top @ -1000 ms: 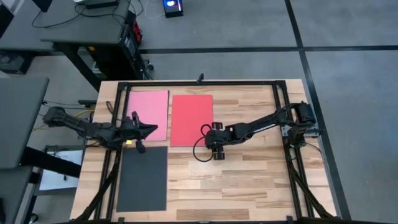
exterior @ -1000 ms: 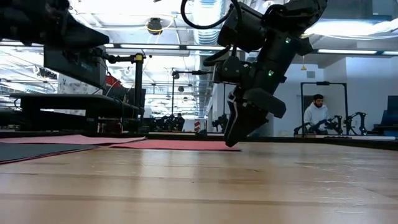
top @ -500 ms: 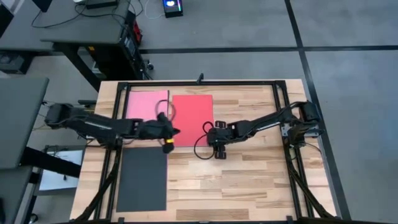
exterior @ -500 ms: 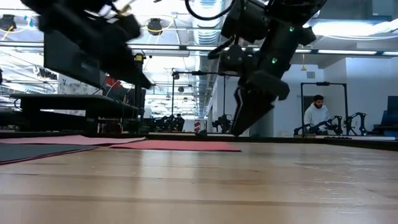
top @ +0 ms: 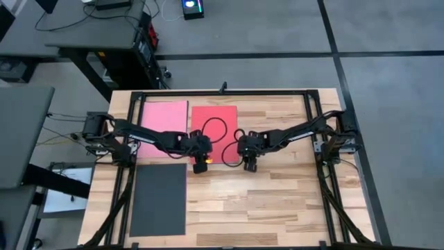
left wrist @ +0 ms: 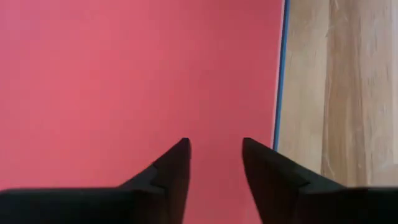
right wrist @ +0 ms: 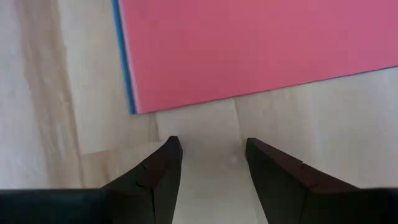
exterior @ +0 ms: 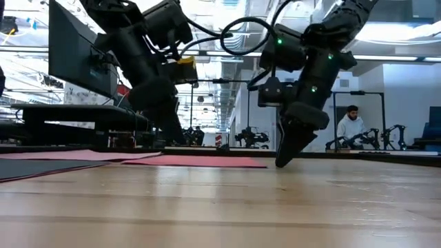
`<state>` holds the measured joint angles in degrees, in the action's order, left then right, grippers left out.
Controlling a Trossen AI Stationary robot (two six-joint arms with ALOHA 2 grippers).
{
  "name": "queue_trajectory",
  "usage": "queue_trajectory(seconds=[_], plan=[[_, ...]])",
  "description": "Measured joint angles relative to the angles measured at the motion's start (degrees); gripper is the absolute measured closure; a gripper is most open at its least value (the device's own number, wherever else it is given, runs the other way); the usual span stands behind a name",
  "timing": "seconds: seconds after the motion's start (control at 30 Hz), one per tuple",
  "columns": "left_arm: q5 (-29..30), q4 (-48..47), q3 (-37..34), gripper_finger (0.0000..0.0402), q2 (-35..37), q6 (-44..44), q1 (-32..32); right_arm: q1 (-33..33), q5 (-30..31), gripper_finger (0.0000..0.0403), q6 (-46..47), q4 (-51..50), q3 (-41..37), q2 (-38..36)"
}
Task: Organize paper
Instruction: Move the red paper to the top right of the table
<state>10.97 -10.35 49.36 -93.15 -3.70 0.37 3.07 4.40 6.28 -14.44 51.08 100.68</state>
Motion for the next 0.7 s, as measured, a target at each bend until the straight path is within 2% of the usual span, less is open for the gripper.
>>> queue_trajectory(seconds=[0.17,0.7], plan=[[0.0,0.7,0.1,0.02,-0.7,0.0,0.2,0.6,-0.4,0.0232,2.5,4.2,-2.2,-0.2],[-2.3,1.3,0.1,0.02,-1.5,-2.9,1.3,0.5,-0.4,0.0232,2.3,11.4,-3.1,2.6]])
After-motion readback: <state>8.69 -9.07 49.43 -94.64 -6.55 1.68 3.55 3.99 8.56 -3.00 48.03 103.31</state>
